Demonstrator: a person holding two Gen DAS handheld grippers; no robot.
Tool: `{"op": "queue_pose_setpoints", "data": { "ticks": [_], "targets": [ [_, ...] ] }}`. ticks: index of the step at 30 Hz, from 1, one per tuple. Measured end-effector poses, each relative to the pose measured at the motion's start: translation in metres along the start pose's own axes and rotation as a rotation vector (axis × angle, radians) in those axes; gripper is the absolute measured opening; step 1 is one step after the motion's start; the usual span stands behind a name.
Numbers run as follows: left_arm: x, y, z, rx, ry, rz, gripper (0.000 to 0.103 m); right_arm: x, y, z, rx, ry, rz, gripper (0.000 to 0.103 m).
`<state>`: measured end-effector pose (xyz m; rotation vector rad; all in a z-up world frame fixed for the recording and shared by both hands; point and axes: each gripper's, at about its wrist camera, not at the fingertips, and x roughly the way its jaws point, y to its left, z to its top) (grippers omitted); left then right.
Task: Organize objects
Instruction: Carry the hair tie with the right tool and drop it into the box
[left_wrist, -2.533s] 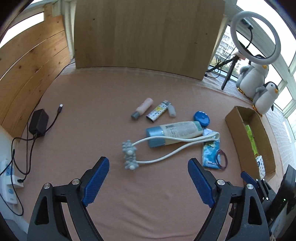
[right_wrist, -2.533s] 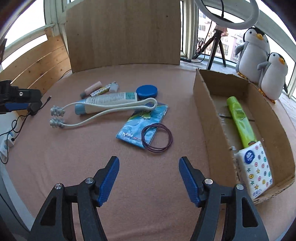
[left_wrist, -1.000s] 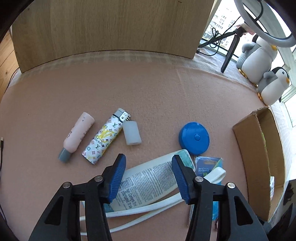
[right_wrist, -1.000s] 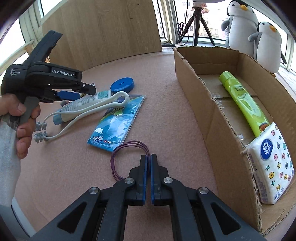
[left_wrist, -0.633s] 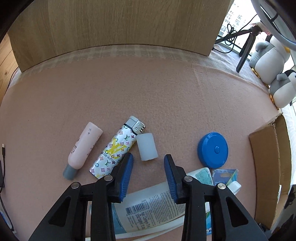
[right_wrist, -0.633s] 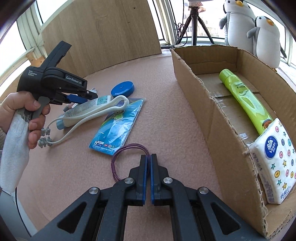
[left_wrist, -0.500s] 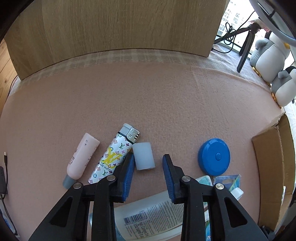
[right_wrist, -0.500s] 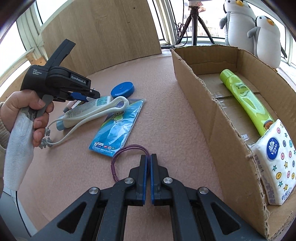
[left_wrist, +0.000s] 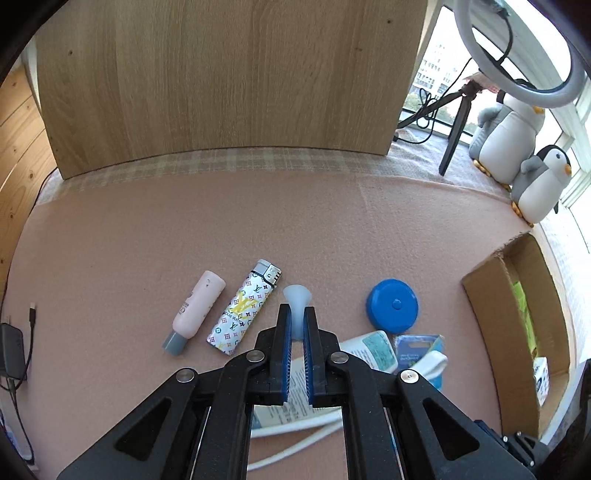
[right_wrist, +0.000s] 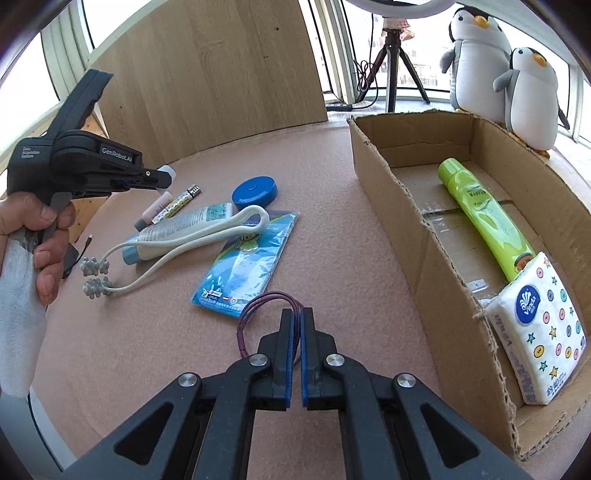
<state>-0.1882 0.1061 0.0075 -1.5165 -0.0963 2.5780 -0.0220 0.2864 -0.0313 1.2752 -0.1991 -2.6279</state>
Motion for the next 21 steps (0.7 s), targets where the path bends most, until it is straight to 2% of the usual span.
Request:
{"op": "queue_pose_setpoints", "data": {
  "ticks": [5,12,21],
  "targets": [
    [-0.047,-0.005,-0.027,0.025,-0.047,-0.03,0.005,-0.021,0.01,0.005,-0.031,-0.031,-0.015,0.003],
    [-0.101,-0.004,-0.081,0.024,-0.046,-0.074,0.005,-0.062,0.024,0.011,-0.068,-0.09,-0.047,0.003],
    [-0.155,-0.008,-0.106,0.033,-0.109,-0.082,0.005,-0.105,0.052,0.034,-0.131,-0.188,-0.044,0.003]
  ]
}}
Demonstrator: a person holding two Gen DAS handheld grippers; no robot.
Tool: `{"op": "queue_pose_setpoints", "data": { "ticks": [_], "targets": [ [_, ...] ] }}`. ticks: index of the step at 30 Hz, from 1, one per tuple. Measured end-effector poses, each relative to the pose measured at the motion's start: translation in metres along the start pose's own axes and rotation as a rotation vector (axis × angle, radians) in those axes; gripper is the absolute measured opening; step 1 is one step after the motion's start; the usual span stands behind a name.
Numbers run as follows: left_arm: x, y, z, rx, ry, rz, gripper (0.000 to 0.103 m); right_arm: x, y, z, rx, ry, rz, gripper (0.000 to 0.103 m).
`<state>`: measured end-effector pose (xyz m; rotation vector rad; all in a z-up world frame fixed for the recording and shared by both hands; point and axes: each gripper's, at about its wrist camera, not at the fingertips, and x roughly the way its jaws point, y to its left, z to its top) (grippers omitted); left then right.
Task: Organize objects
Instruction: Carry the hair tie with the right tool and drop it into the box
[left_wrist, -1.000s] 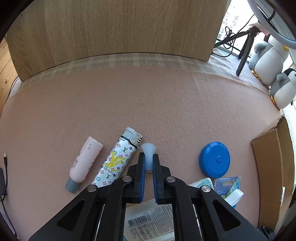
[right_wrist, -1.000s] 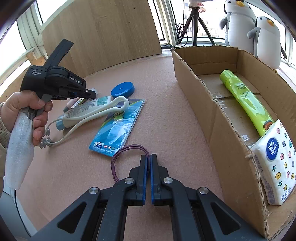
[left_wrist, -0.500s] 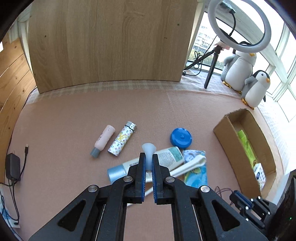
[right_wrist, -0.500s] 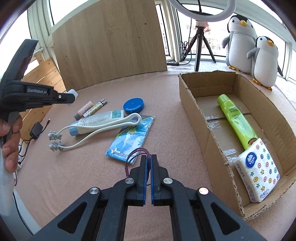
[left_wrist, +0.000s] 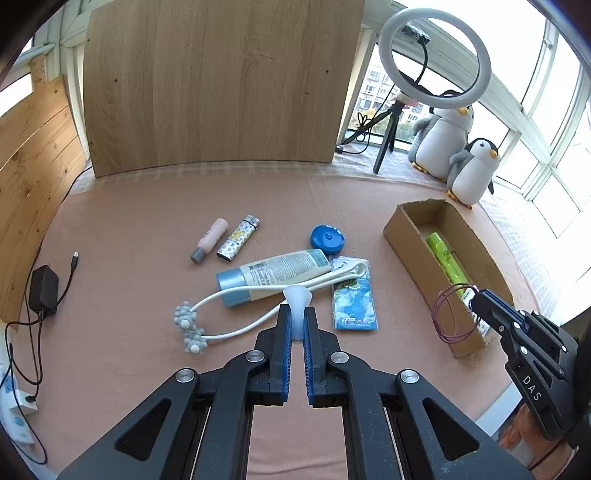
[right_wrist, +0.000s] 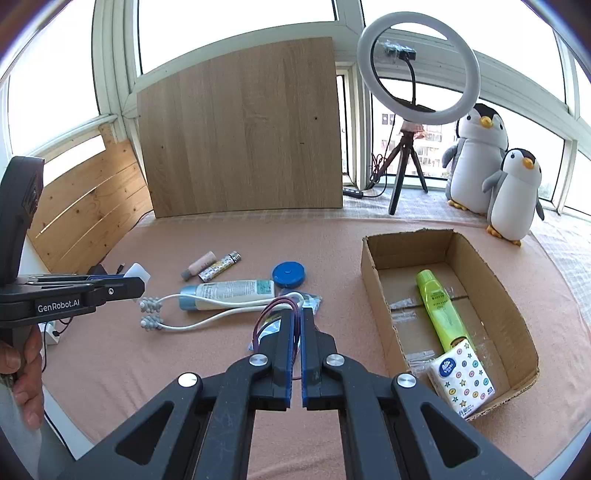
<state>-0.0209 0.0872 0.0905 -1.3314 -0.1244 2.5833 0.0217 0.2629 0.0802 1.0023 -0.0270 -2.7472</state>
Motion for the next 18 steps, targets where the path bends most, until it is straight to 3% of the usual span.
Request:
{"op": "queue_pose_setpoints", "data": {
  "ticks": [18],
  "targets": [
    [-0.046,0.0,0.006,0.044,-0.068,0.113,0.006,0.0,0.026,0.013,-0.036,-0.023,0.075,0.003]
  ]
}}
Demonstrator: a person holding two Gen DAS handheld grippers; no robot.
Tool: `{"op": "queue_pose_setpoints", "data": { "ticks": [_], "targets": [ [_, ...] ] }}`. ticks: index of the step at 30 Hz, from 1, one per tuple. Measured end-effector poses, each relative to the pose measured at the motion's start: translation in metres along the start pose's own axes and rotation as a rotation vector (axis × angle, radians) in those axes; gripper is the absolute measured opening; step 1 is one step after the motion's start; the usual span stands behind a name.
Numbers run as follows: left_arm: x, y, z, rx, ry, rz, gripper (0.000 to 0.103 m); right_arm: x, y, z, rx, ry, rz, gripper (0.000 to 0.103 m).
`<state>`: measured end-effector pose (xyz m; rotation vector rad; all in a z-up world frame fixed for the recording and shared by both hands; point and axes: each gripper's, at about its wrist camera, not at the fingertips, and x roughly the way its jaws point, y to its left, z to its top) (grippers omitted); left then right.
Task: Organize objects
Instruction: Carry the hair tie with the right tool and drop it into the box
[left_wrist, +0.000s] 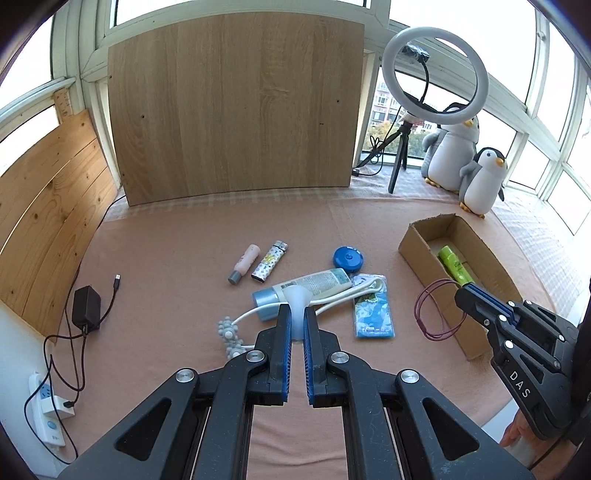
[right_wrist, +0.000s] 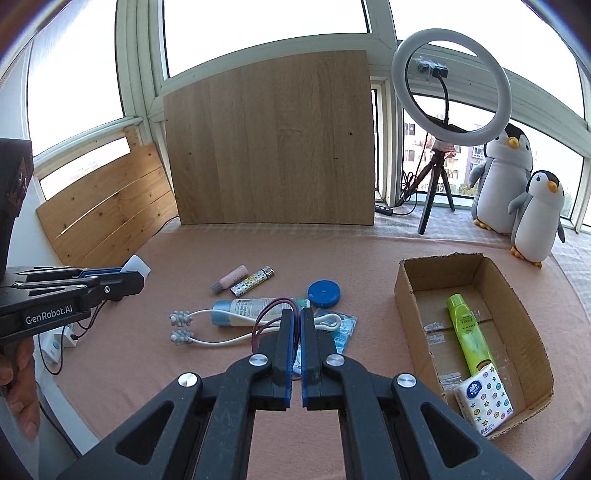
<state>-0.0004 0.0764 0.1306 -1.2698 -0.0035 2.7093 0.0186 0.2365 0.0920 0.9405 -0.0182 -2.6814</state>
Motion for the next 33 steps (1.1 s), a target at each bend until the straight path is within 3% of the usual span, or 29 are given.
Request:
{"op": "queue_pose_setpoints", "data": {
  "ticks": [9,15,23,33],
  "targets": [
    [0.006,-0.005,0.001,0.013,0.008,-0.002,0.006,-0.002,-0.007,0.003,0.009,-0.009,-0.014,0.003],
    [0.017,-0.031,0.007,0.056,0.016,-0.045,0.006,-0.011,-0.028,-0.002,0.046,-0.015,-0.056,0.003],
    [0.041,-0.094,0.017,0.153,0.036,-0.131,0.006,-0.03,-0.072,-0.015,0.123,-0.026,-0.146,0.003],
    [0.077,-0.201,0.031,0.293,0.048,-0.267,0.006,-0.054,-0.142,-0.04,0.245,-0.026,-0.272,0.003]
  ]
}}
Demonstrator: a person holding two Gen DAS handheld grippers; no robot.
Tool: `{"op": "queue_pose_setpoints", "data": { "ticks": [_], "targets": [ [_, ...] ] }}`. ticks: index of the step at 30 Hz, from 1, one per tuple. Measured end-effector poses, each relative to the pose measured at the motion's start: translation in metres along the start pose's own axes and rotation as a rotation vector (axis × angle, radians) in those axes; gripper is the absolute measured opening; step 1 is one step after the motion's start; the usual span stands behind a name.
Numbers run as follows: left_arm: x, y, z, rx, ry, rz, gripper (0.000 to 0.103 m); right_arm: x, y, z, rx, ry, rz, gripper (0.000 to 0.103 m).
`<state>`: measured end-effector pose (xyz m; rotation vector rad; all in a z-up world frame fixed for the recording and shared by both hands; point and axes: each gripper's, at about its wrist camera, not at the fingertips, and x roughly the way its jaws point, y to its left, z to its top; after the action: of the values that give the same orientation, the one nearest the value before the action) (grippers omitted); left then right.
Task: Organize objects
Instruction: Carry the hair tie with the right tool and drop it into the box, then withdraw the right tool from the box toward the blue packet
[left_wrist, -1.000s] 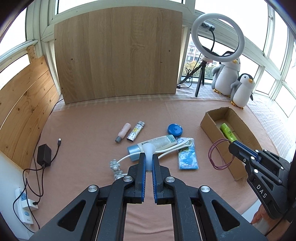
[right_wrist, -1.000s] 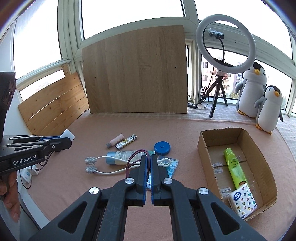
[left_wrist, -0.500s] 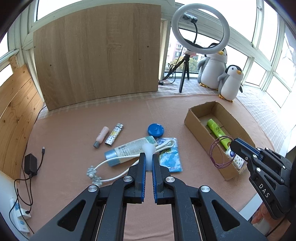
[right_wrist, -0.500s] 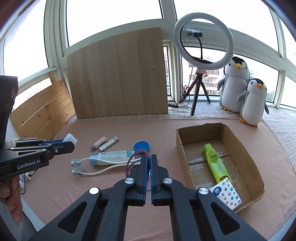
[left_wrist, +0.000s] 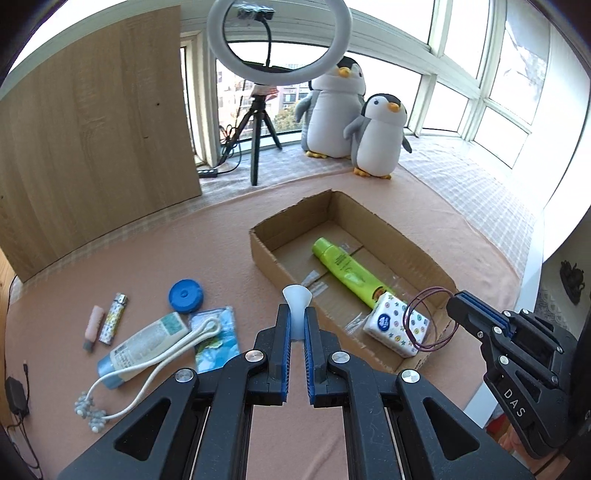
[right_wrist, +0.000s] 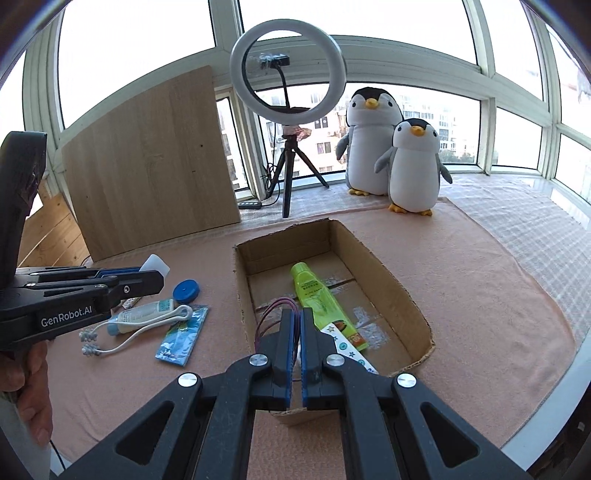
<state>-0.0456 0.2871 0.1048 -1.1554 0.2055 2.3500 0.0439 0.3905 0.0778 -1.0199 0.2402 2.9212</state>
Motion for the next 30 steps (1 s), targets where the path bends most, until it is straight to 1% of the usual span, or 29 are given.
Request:
{"op": "queue_pose_setpoints", "data": {
  "ticks": [3,6,7,8,9,10,11,12,13,14,16,18,21,23,25,27,30],
  "targets": [
    [0.02,-0.025,0.014,0.032,-0.001,-0.035,0.006,0.003,-0.016,0.0,0.019,-0.004,-0.023,0.003],
    [0.041,-0.044,0.029,0.044,-0.007,-0.057,0.009,0.014,-0.027,0.001,0.034,-0.002,-0.029,0.003],
    [0.048,-0.047,0.033,0.042,-0.009,-0.059,0.012,0.019,-0.03,0.001,0.037,0.0,-0.027,0.003],
    [0.056,-0.05,0.037,0.038,-0.009,-0.063,0.017,0.024,-0.031,0.001,0.035,0.003,-0.027,0.003],
    [0.063,-0.052,0.039,0.032,-0.01,-0.069,0.019,0.03,-0.032,0.0,0.033,0.013,-0.032,0.003],
    [0.072,-0.053,0.041,0.029,-0.001,-0.064,0.028,0.038,-0.034,-0.002,0.034,0.039,-0.033,0.004],
    [0.079,-0.053,0.042,0.029,0.017,-0.052,0.045,0.045,-0.035,-0.004,0.037,0.069,-0.027,0.005],
    [0.085,-0.051,0.042,0.026,0.028,-0.04,0.054,0.048,-0.037,-0.007,0.041,0.083,-0.029,0.005],
    [0.085,-0.048,0.041,0.021,0.022,-0.026,0.066,0.048,-0.036,-0.011,0.038,0.089,-0.034,0.009],
    [0.084,-0.044,0.039,0.015,0.004,-0.013,0.069,0.047,-0.034,-0.014,0.026,0.095,-0.037,0.017],
    [0.079,-0.034,0.034,0.007,-0.004,-0.001,0.07,0.047,-0.028,-0.019,-0.009,0.111,-0.046,0.024],
    [0.075,-0.019,0.029,-0.009,0.009,-0.001,0.07,0.051,-0.021,-0.023,-0.036,0.146,-0.025,0.024],
    [0.059,0.011,0.016,-0.049,0.004,0.029,0.07,0.061,-0.008,-0.03,-0.076,0.21,0.001,0.024],
    [0.046,0.035,0.004,-0.098,0.005,0.044,0.073,0.069,0.001,-0.035,-0.095,0.261,0.022,0.024],
    [0.031,0.061,-0.011,-0.16,0.01,0.064,0.074,0.073,0.011,-0.04,-0.114,0.289,0.034,0.024],
    [0.016,0.087,-0.025,-0.227,0.012,0.08,0.074,0.071,0.019,-0.042,-0.122,0.293,0.032,0.024],
    [-0.005,0.118,-0.044,-0.293,0.01,0.12,0.074,0.068,0.029,-0.043,-0.126,0.295,0.036,0.024]
  ]
}}
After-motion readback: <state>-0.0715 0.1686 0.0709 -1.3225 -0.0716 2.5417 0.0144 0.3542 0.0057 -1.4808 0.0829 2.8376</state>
